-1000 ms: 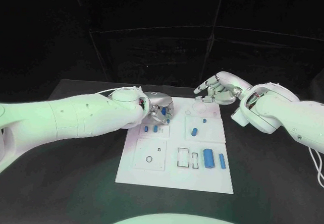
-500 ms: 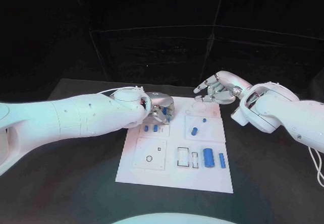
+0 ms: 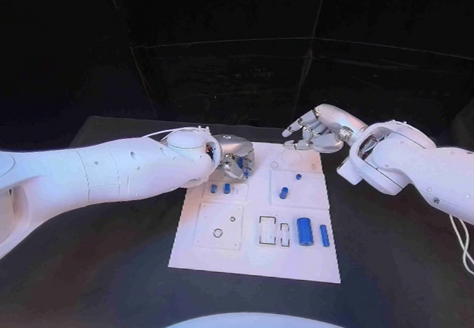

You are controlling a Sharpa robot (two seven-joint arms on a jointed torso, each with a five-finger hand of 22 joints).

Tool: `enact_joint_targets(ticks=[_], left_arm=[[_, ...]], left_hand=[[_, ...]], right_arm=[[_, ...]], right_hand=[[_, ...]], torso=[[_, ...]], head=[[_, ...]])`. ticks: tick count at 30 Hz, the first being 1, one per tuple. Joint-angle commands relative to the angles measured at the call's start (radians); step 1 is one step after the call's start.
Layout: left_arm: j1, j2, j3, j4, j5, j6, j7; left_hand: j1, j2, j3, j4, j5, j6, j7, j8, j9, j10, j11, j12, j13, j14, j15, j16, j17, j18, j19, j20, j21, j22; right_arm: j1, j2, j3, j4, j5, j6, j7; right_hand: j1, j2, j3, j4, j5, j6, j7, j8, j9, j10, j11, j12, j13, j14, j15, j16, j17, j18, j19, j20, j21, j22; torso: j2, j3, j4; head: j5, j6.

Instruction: Assemble the parts on the task board

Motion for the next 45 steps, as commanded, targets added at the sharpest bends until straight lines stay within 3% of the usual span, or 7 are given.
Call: enact_joint_targets(ticks=[1, 10, 15, 28, 40, 45], left_arm=[[-0.005, -0.009, -0.003, 0.003, -0.007, -0.006, -0.012], [-0.003, -0.058, 0.002, 0.064, 0.017, -0.063, 0.014], [-0.002, -0.094, 0.011, 0.101, 0.029, -0.083, 0.021], [-0.001, -0.182, 0.019, 0.147, 0.053, -0.117, 0.044], [-0.002, -0.19, 0.019, 0.124, 0.065, -0.087, 0.035], [-0.002, -0.187, 0.019, 0.118, 0.066, -0.074, 0.031]], left_hand=[[0.007, -0.001, 0.015, -0.005, -0.002, 0.008, 0.006, -0.007, -0.003, 0.017, 0.001, -0.01, -0.004, 0.007, 0.003, 0.007, 0.001, -0.016, 0.01, 0.002, 0.012, 0.011], [-0.004, -0.011, 0.039, -0.013, -0.003, 0.019, 0.009, -0.019, -0.01, 0.04, 0.003, -0.029, -0.018, 0.01, 0.004, 0.013, -0.001, -0.018, 0.012, 0.005, 0.032, 0.034], [-0.01, -0.016, 0.046, -0.014, -0.003, 0.019, 0.011, -0.026, -0.013, 0.042, 0.005, -0.04, -0.024, 0.009, 0.006, 0.014, -0.004, -0.018, 0.01, 0.006, 0.034, 0.037], [-0.015, -0.022, 0.049, -0.015, -0.003, 0.023, 0.011, -0.03, -0.015, 0.048, 0.005, -0.047, -0.028, 0.009, 0.007, 0.014, -0.007, -0.018, 0.009, 0.007, 0.038, 0.041], [-0.018, -0.025, 0.05, -0.014, -0.003, 0.025, 0.012, -0.032, -0.016, 0.05, 0.006, -0.051, -0.03, 0.008, 0.007, 0.014, -0.008, -0.018, 0.008, 0.007, 0.038, 0.042], [-0.02, -0.026, 0.051, -0.014, -0.003, 0.026, 0.012, -0.033, -0.017, 0.051, 0.006, -0.052, -0.031, 0.008, 0.007, 0.014, -0.009, -0.017, 0.007, 0.008, 0.037, 0.042]], right_arm=[[0.002, 0.0, 0.0, 0.002, 0.003, -0.002, 0.009], [0.002, 0.0, 0.0, 0.0, 0.003, -0.002, 0.01], [0.001, -0.001, 0.0, 0.0, 0.003, -0.003, 0.011], [0.001, -0.004, 0.0, -0.001, 0.003, -0.003, 0.011], [0.001, -0.004, 0.0, -0.003, 0.003, -0.002, 0.011], [0.001, -0.003, 0.0, -0.003, 0.003, -0.001, 0.011]], right_hand=[[0.001, 0.011, 0.0, 0.004, 0.004, -0.005, 0.004, 0.003, -0.001, -0.006, -0.002, -0.004, 0.001, 0.104, 0.002, 0.003, 0.263, 0.019, -0.006, 0.002, -0.006, -0.001], [0.001, 0.011, 0.0, 0.004, 0.004, -0.005, 0.004, 0.003, -0.001, -0.006, -0.002, -0.004, 0.001, 0.104, 0.002, 0.003, 0.263, 0.019, -0.006, 0.002, -0.006, -0.001], [0.001, 0.011, 0.0, 0.004, 0.004, -0.005, 0.004, 0.003, -0.001, -0.006, -0.002, -0.004, 0.001, 0.104, 0.002, 0.003, 0.263, 0.019, -0.006, 0.002, -0.006, -0.001], [0.001, 0.011, 0.0, 0.004, 0.004, -0.005, 0.004, 0.003, -0.001, -0.006, -0.002, -0.004, 0.001, 0.104, 0.002, 0.003, 0.263, 0.019, -0.006, 0.002, -0.006, -0.001], [0.001, 0.011, 0.0, 0.004, 0.004, -0.005, 0.004, 0.003, -0.001, -0.006, -0.002, -0.004, 0.001, 0.104, 0.002, 0.003, 0.263, 0.019, -0.006, 0.002, -0.006, -0.001], [0.001, 0.011, 0.0, 0.004, 0.004, -0.005, 0.004, 0.003, -0.001, -0.006, -0.002, -0.004, 0.001, 0.104, 0.002, 0.003, 0.263, 0.019, -0.006, 0.002, -0.006, -0.001]], torso=[[-0.001, -0.0006, 0.0008], [-0.001, -0.0001, 0.0012], [0.0, -0.0002, 0.001], [0.001, -0.0007, 0.002], [0.002, -0.0011, 0.0], [0.001, 0.0004, -0.0005]], head=[[-0.001, 0.002], [0.0, 0.008], [0.002, 0.009], [0.003, 0.012], [0.006, 0.013], [0.006, 0.011]])
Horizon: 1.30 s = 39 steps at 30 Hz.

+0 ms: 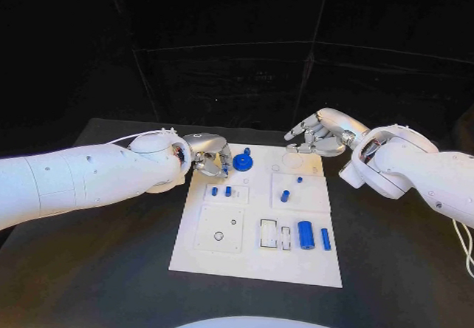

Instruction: Assemble the parts on the task board

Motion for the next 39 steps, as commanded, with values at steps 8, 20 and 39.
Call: enact_joint_targets(ticks=[8, 20, 39], left_arm=[[0.0, 0.012, 0.0, -0.011, 0.012, 0.044, 0.0], [-0.002, 0.012, 0.0, -0.01, 0.012, 0.072, -0.004], [-0.002, 0.016, -0.001, -0.011, 0.026, 0.07, -0.004]], left_hand=[[-0.007, -0.011, 0.006, 0.003, -0.002, 0.01, 0.002, -0.007, -0.002, 0.011, 0.001, -0.009, -0.003, 0.003, 0.003, 0.005, -0.003, -0.018, 0.003, 0.005, 0.003, 0.001], [-0.01, -0.013, 0.006, 0.004, -0.002, 0.011, 0.001, -0.008, -0.003, 0.013, 0.001, -0.011, -0.004, 0.002, 0.003, 0.005, -0.005, -0.018, 0.001, 0.005, 0.002, 0.001], [-0.016, -0.024, 0.008, 0.003, -0.002, 0.003, 0.004, -0.022, -0.01, 0.004, 0.006, -0.029, -0.009, -0.002, 0.006, 0.002, -0.014, -0.016, -0.008, 0.008, -0.005, -0.003]], right_arm=[[0.002, 0.001, 0.0, 0.0, 0.003, 0.0, 0.008], [0.001, 0.001, 0.0, 0.0, 0.003, 0.001, 0.008], [0.001, 0.004, 0.0, -0.003, 0.003, 0.001, 0.008]], right_hand=[[0.001, 0.011, 0.0, 0.004, 0.004, -0.005, 0.004, 0.003, -0.001, -0.006, -0.002, -0.004, 0.001, 0.104, 0.002, 0.003, 0.263, 0.019, -0.006, 0.002, -0.006, -0.001], [0.001, 0.011, 0.0, 0.004, 0.004, -0.005, 0.004, 0.003, -0.001, -0.006, -0.002, -0.004, 0.001, 0.104, 0.002, 0.003, 0.263, 0.019, -0.006, 0.002, -0.006, -0.001], [0.001, 0.011, 0.0, 0.004, 0.004, -0.005, 0.004, 0.003, -0.001, -0.006, -0.002, -0.004, 0.001, 0.104, 0.002, 0.003, 0.263, 0.019, -0.006, 0.002, -0.006, -0.001]], torso=[[-0.001, 0.0001, -0.0006], [-0.001, 0.0004, 0.0005], [0.0, 0.0001, -0.0002]], head=[[0.0, -0.005], [0.001, -0.007], [0.001, -0.011]])
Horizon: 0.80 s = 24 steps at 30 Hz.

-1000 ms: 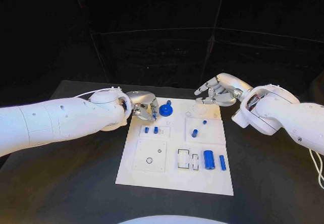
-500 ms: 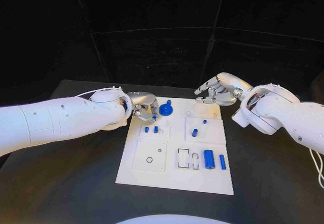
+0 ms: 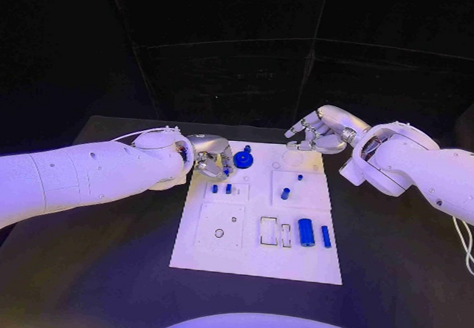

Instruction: Assemble the parts on the task board

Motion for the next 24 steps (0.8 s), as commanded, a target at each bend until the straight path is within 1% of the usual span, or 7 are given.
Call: enact_joint_targets(ticks=[1, 10, 14, 19, 20, 22, 24], left_arm=[[0.001, 0.001, 0.0, 0.0, 0.011, 0.008, 0.0], [0.0, 0.003, 0.0, -0.004, 0.016, 0.013, -0.006], [0.0, 0.002, 0.0, -0.004, 0.017, 0.013, -0.007], [0.0, -0.003, 0.0, -0.001, 0.022, 0.002, -0.006], [0.0, -0.005, 0.0, 0.001, 0.024, -0.003, -0.005], [0.0, -0.012, 0.0, 0.005, 0.035, -0.014, -0.001], [0.0, -0.02, 0.0, 0.01, 0.05, -0.026, 0.004]], left_hand=[[-0.001, -0.011, 0.006, 0.0, -0.003, -0.003, 0.001, -0.01, -0.003, -0.006, 0.007, -0.01, -0.002, -0.002, 0.007, 0.002, -0.003, -0.016, -0.005, 0.005, -0.005, 0.0], [-0.011, -0.028, 0.009, 0.001, -0.003, -0.044, 0.009, -0.045, -0.021, -0.058, 0.024, -0.049, -0.005, -0.01, 0.02, -0.004, -0.021, -0.013, -0.02, 0.015, -0.022, -0.014], [-0.013, -0.032, 0.009, 0.001, -0.003, -0.05, 0.012, -0.052, -0.025, -0.075, 0.029, -0.061, -0.005, -0.012, 0.024, -0.006, -0.026, -0.012, -0.024, 0.019, -0.028, -0.02], [-0.012, -0.041, 0.007, -0.001, -0.003, -0.071, 0.012, -0.069, -0.036, -0.104, 0.037, -0.078, -0.005, -0.016, 0.029, -0.008, -0.035, -0.006, -0.036, 0.024, -0.049, -0.039], [-0.011, -0.042, 0.006, -0.001, -0.003, -0.077, 0.012, -0.074, -0.038, -0.111, 0.038, -0.081, -0.004, -0.017, 0.03, -0.009, -0.037, -0.005, -0.04, 0.026, -0.055, -0.045], [-0.008, -0.045, 0.004, -0.002, -0.003, -0.089, 0.012, -0.083, -0.043, -0.126, 0.042, -0.088, -0.004, -0.018, 0.033, -0.009, -0.041, -0.002, -0.047, 0.028, -0.069, -0.059], [-0.005, -0.047, 0.001, -0.003, -0.003, -0.099, 0.01, -0.091, -0.048, -0.141, 0.045, -0.093, -0.004, -0.019, 0.035, -0.009, -0.044, 0.002, -0.054, 0.031, -0.082, -0.072]], right_arm=[[0.002, 0.001, 0.0, 0.0, 0.003, 0.001, 0.008], [0.002, 0.002, 0.0, -0.002, 0.003, 0.002, 0.006], [0.002, 0.001, 0.0, -0.004, 0.003, 0.002, 0.003], [0.002, 0.0, 0.0, -0.007, -0.023, -0.004, -0.007], [0.002, -0.001, 0.0, -0.008, -0.036, -0.005, -0.009], [0.001, -0.002, 0.0, -0.011, -0.066, -0.008, -0.014], [0.001, -0.005, 0.0, -0.015, -0.099, -0.009, -0.019]], right_hand=[[0.001, 0.011, 0.0, 0.004, 0.004, -0.005, 0.004, 0.003, -0.001, -0.006, -0.002, -0.005, 0.001, 0.104, 0.002, 0.003, 0.263, 0.019, -0.006, 0.002, -0.006, -0.001], [0.001, 0.013, 0.001, 0.007, 0.006, -0.004, 0.004, 0.004, -0.001, -0.008, -0.002, -0.01, -0.005, 0.104, 0.002, 0.003, 0.263, 0.019, -0.009, 0.002, -0.009, -0.006], [0.002, 0.012, 0.001, 0.007, 0.006, -0.005, 0.004, 0.003, -0.001, -0.017, -0.002, -0.024, -0.017, 0.104, 0.002, 0.003, 0.263, 0.021, -0.013, 0.002, -0.013, -0.013], [0.016, 0.008, 0.007, 0.013, 0.005, -0.006, 0.002, 0.005, 0.0, -0.145, -0.004, -0.269, -0.229, 0.104, 0.0, 0.003, 0.263, 0.03, -0.04, 0.0, -0.044, -0.062], [0.022, 0.005, 0.01, 0.014, 0.003, -0.003, 0.003, 0.006, 0.0, -0.161, -0.006, -0.302, -0.255, 0.104, -0.001, 0.003, 0.263, 0.034, -0.05, -0.001, -0.055, -0.079], [0.037, 0.001, 0.02, 0.015, 0.0, 0.004, 0.002, 0.01, 0.001, -0.195, -0.004, -0.369, -0.304, 0.104, -0.001, 0.003, 0.263, 0.039, -0.065, -0.002, -0.074, -0.11], [0.052, -0.01, 0.03, 0.017, -0.007, 0.013, 0.004, 0.013, 0.001, -0.201, 0.0, -0.442, -0.373, 0.104, 0.001, 0.003, 0.263, 0.042, -0.073, -0.001, -0.09, -0.13]], torso=[[0.0, 0.0003, 0.0003], [0.0, 0.0001, -0.0004], [0.0, 0.0002, -0.0004], [0.0, 0.0001, -0.0002], [0.0, 0.0001, -0.0002], [-0.001, 0.0001, 0.0002], [0.0, 0.0001, 0.0]], head=[[-0.001, 0.001], [0.0, 0.0], [-0.001, 0.001], [-0.001, 0.004], [-0.001, 0.004], [-0.002, 0.004], [-0.002, 0.005]])
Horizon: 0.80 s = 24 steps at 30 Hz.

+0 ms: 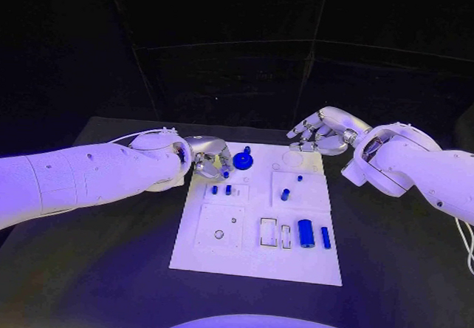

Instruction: Assemble the parts on the task board

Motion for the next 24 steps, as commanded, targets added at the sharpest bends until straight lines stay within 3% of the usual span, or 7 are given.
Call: enact_joint_targets(ticks=[1, 6, 10, 12, 16, 19, 24], left_arm=[[0.001, -0.012, 0.001, 0.009, 0.038, -0.034, 0.01], [0.001, -0.044, 0.001, 0.026, 0.126, -0.073, 0.051], [0.001, -0.08, 0.002, 0.046, 0.317, -0.109, 0.154], [0.001, -0.098, 0.002, 0.058, 0.47, -0.118, 0.23], [0.001, -0.122, 0.002, 0.079, 0.76, -0.107, 0.344], [0.001, -0.141, 0.002, 0.102, 0.979, -0.085, 0.421], [0.001, -0.162, 0.001, 0.134, 1.137, -0.065, 0.478]], left_hand=[[0.003, -0.008, -0.003, -0.006, -0.003, -0.011, 0.0, -0.007, -0.004, -0.013, 0.001, -0.006, 0.001, 0.001, 0.009, -0.005, -0.003, 0.003, -0.01, 0.002, -0.011, -0.011], [0.013, -0.009, -0.013, -0.007, -0.003, -0.017, 0.008, -0.014, -0.009, -0.048, 0.007, -0.016, 0.002, -0.01, 0.013, -0.017, -0.028, 0.013, -0.033, 0.006, -0.058, -0.056], [0.013, -0.004, -0.022, -0.001, -0.003, 0.005, 0.025, -0.006, -0.007, -0.046, 0.006, -0.005, 0.007, -0.037, 0.013, -0.051, -0.081, 0.026, -0.067, 0.008, -0.118, -0.112], [0.012, -0.001, -0.026, 0.003, -0.002, 0.015, 0.03, -0.001, -0.007, -0.039, 0.006, 0.004, 0.008, -0.059, 0.014, -0.078, -0.122, 0.034, -0.093, 0.008, -0.161, -0.152], [0.017, 0.009, -0.034, 0.01, 0.001, 0.037, 0.035, 0.007, -0.008, -0.02, 0.009, 0.03, 0.013, -0.251, 0.017, -0.299, -0.42, 0.044, -0.188, 0.011, -0.257, -0.219], [0.013, 0.02, -0.042, 0.02, -0.001, 0.047, 0.03, 0.011, -0.009, 0.015, 0.003, 0.061, 0.019, -0.288, 0.014, -0.337, -0.451, 0.045, -0.221, 0.01, -0.286, -0.234], [-0.002, 0.029, -0.059, 0.038, -0.002, 0.062, 0.024, 0.019, -0.009, 0.065, -0.007, 0.098, 0.028, -0.298, 0.009, -0.359, -0.476, 0.045, -0.232, 0.007, -0.309, -0.249]], right_arm=[[0.001, -0.004, 0.0, -0.004, -0.092, -0.009, -0.016], [-0.004, -0.019, 0.0, -0.003, -0.227, -0.007, -0.039], [-0.013, -0.034, 0.0, 0.011, -0.362, -0.003, -0.062], [-0.019, -0.042, 0.0, 0.02, -0.431, -0.001, -0.075], [-0.036, -0.052, 0.0, 0.038, -0.524, 0.002, -0.096], [-0.054, -0.056, 0.0, 0.054, -0.606, 0.004, -0.116], [-0.08, -0.054, 0.0, 0.068, -0.706, 0.003, -0.143]], right_hand=[[0.02, -0.005, 0.015, -0.003, -0.004, 0.018, 0.002, 0.008, 0.002, -0.022, 0.003, -0.07, -0.06, 0.104, 0.001, 0.003, 0.263, 0.011, -0.012, 0.002, -0.014, -0.019], [0.054, -0.029, 0.048, -0.001, -0.022, 0.038, 0.005, 0.009, 0.001, -0.01, 0.009, -0.214, -0.208, 0.104, 0.005, 0.003, 0.263, 0.013, -0.013, 0.007, -0.031, -0.039], [0.082, -0.035, 0.075, -0.011, -0.037, 0.064, -0.005, 0.015, 0.003, -0.02, 0.011, -0.278, -0.271, 0.104, 0.007, 0.003, 0.263, 0.015, -0.014, 0.006, -0.037, -0.046], [0.091, -0.04, 0.086, -0.014, -0.043, 0.072, -0.007, 0.015, 0.002, -0.028, 0.014, -0.306, -0.299, 0.104, 0.009, 0.003, 0.263, 0.015, -0.014, 0.008, -0.039, -0.049], [0.098, -0.053, 0.112, -0.017, -0.051, 0.085, -0.009, 0.012, 0.0, -0.023, 0.018, -0.354, -0.362, 0.104, 0.015, 0.003, 0.263, 0.016, -0.012, 0.012, -0.041, -0.051], [0.099, -0.061, 0.129, -0.018, -0.056, 0.087, -0.011, 0.005, -0.002, -0.023, 0.02, -0.382, -0.401, 0.104, 0.017, 0.003, 0.263, 0.015, -0.012, 0.015, -0.042, -0.052], [0.094, -0.074, 0.158, -0.018, -0.09, 0.085, -0.012, -0.01, -0.005, -0.023, 0.022, -0.42, -0.46, 0.104, 0.019, 0.003, 0.263, 0.015, -0.009, 0.016, -0.042, -0.051]], torso=[[0.0, -0.0003, -0.0001], [-0.001, 0.0002, -0.0008], [-0.002, -0.0002, -0.0012], [-0.002, 0.0005, -0.0008], [-0.002, -0.0011, -0.0002], [-0.001, -0.0012, -0.0006], [-0.001, -0.0007, -0.0008]], head=[[-0.002, 0.003], [-0.003, 0.007], [-0.007, 0.012], [-0.018, 0.017], [-0.043, 0.024], [-0.055, 0.028], [-0.072, 0.032]])
